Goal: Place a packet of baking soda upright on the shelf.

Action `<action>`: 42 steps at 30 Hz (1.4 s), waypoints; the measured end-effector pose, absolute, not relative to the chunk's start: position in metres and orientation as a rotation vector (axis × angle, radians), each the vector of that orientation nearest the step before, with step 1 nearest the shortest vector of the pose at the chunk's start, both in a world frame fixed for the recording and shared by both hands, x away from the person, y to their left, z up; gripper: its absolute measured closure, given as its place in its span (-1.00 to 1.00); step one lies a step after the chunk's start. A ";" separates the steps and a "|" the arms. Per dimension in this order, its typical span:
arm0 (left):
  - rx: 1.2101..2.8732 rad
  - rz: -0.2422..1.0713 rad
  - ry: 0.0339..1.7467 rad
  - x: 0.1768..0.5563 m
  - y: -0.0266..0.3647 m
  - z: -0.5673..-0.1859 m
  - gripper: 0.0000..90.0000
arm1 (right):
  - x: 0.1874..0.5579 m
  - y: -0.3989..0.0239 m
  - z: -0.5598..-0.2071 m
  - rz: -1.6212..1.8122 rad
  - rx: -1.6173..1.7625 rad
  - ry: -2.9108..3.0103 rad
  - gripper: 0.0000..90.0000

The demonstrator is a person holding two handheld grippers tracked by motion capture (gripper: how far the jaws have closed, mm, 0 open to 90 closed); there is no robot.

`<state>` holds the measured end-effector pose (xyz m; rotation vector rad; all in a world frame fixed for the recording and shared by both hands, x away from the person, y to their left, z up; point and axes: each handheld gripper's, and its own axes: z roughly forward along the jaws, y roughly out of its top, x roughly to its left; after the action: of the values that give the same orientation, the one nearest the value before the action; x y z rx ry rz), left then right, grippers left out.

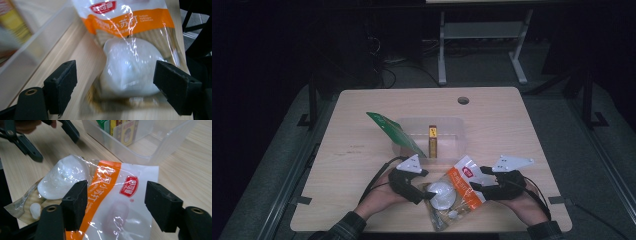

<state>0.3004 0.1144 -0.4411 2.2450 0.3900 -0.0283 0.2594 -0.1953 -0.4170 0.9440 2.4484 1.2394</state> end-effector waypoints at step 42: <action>2.161 -0.163 0.226 0.306 0.080 -0.432 0.99 | 0.259 -0.209 -0.411 1.334 0.998 2.320 -0.45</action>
<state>0.3059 0.0800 -0.4324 2.1610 0.2263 -0.1633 0.2592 -0.2088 -0.4109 0.9979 2.3197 1.3343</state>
